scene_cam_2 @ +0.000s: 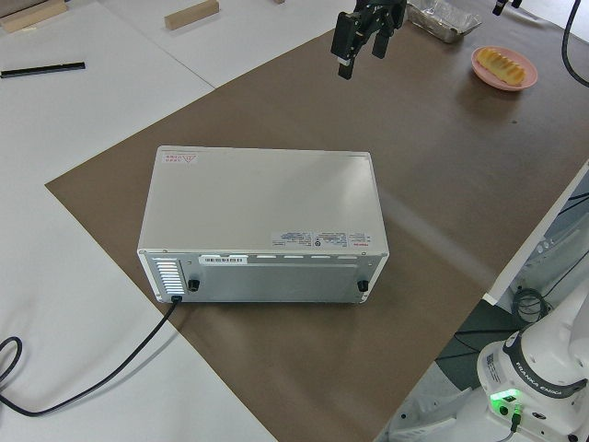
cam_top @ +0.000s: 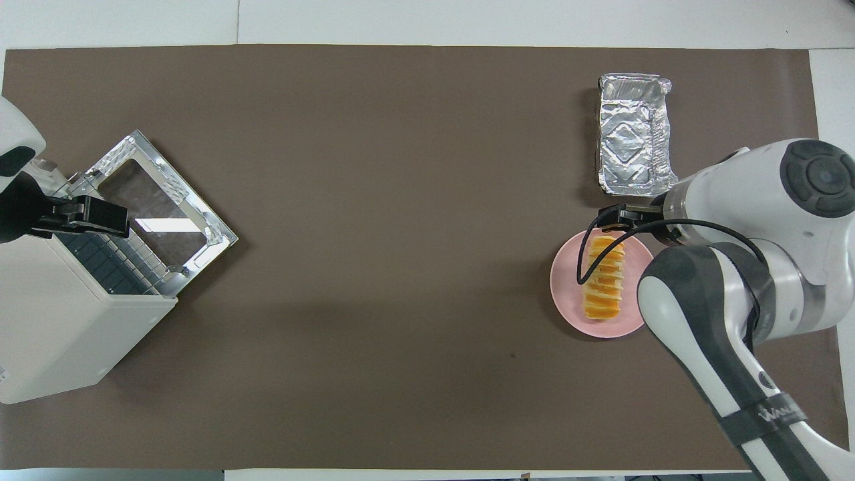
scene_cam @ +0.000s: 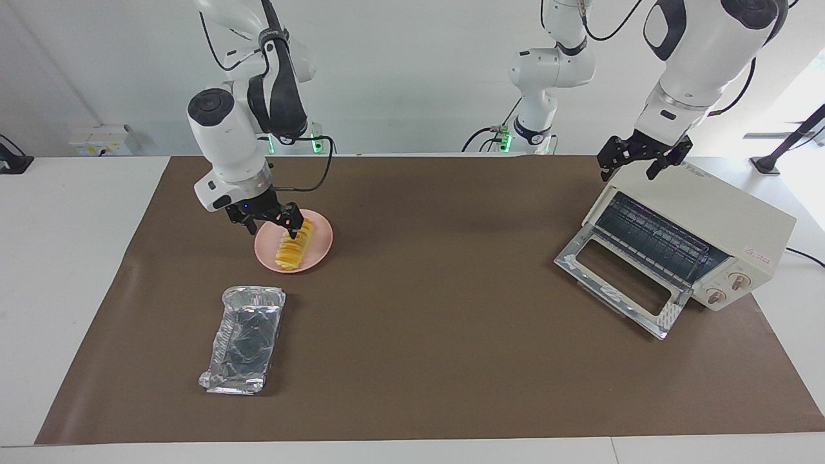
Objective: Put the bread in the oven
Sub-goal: 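Reach the right gripper down to the bread on the pink plate, then grasp the orange bread slices with the right gripper and lift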
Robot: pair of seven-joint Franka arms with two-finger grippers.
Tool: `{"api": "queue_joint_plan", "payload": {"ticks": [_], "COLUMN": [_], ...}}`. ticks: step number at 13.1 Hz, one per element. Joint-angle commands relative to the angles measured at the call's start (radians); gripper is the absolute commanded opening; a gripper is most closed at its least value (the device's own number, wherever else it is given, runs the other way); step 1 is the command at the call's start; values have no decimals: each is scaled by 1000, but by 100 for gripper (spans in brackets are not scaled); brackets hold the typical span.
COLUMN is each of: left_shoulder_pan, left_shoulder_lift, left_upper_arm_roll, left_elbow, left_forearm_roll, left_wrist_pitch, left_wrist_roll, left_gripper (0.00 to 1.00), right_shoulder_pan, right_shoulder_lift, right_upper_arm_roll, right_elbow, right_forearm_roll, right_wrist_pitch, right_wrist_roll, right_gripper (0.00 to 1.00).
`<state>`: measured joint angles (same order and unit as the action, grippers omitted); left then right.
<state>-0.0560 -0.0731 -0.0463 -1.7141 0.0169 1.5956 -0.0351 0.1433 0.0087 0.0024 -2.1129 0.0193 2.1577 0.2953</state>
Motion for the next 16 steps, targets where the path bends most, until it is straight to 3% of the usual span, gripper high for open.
{"api": "queue_joint_plan", "payload": {"ticks": [1,9,16], "left_shoulder_pan": [11,11,11], "left_shoulder_lift": [1,-1,1], "left_upper_arm_roll": [-4,-4,-4], "left_elbow": [4,4,4], "left_forearm_roll": [9,9,9], "left_wrist_pitch": [6,6,6], "left_wrist_roll": [7,7,7], "left_gripper": [100,100,100], "right_shoulder_pan": [27,38,27], "right_shoulder_lift": [17,2,23], "right_upper_arm_roll": [-1,-1,-1], "right_elbow": [-78,-217,-234], "right_forearm_roll": [-9,-59,-59], "right_wrist_pitch": [128,191,231], "right_wrist_roll": [16,-59,-111], "right_gripper": [100,100,100]}}
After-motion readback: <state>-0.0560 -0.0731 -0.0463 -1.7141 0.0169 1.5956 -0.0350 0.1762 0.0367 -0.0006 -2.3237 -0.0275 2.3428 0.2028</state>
